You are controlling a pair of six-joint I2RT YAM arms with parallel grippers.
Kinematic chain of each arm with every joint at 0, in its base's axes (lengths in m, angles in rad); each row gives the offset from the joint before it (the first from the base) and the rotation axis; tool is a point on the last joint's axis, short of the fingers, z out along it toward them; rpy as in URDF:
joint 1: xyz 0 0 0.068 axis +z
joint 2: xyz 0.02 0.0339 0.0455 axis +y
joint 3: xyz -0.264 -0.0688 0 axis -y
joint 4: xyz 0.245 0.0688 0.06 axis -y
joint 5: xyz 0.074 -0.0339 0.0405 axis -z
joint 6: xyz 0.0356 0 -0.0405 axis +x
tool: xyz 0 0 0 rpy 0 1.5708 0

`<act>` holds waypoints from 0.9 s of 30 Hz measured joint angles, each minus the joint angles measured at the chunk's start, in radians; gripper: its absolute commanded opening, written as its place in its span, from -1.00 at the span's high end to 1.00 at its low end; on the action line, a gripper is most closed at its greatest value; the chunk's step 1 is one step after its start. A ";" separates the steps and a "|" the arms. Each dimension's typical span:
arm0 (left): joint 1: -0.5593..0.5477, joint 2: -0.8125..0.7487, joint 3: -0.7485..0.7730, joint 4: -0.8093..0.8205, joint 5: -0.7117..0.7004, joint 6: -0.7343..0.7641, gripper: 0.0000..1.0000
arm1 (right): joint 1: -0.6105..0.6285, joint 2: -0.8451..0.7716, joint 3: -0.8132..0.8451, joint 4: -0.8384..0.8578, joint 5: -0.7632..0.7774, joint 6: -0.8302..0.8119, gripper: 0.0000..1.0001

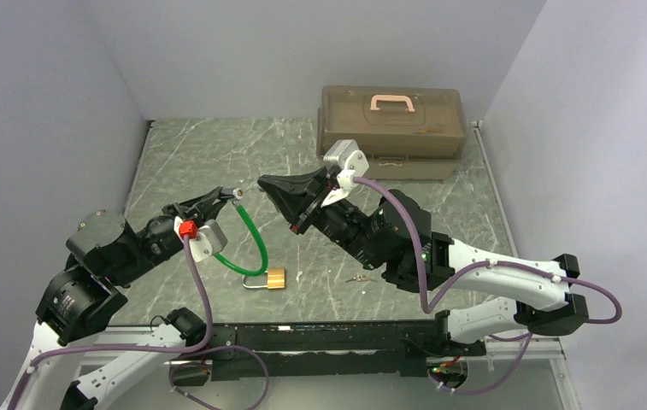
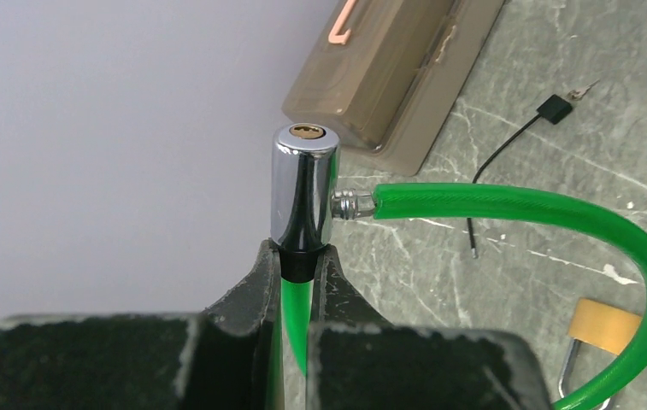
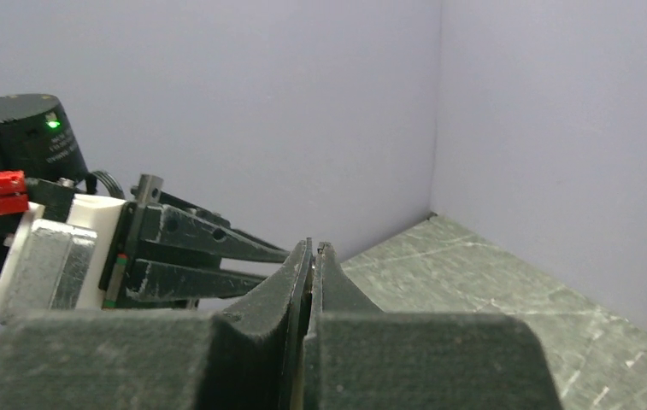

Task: Unlock with the key
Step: Pick up the lock from the center of the board, then unlock the lock.

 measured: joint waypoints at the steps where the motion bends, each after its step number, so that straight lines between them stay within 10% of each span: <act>1: 0.004 0.001 0.000 0.000 0.013 -0.011 1.00 | 0.000 0.003 0.000 0.013 -0.006 0.000 1.00; 27: 0.052 0.018 0.020 -0.002 0.124 -0.063 1.00 | 0.000 0.072 -0.003 0.054 -0.039 0.019 1.00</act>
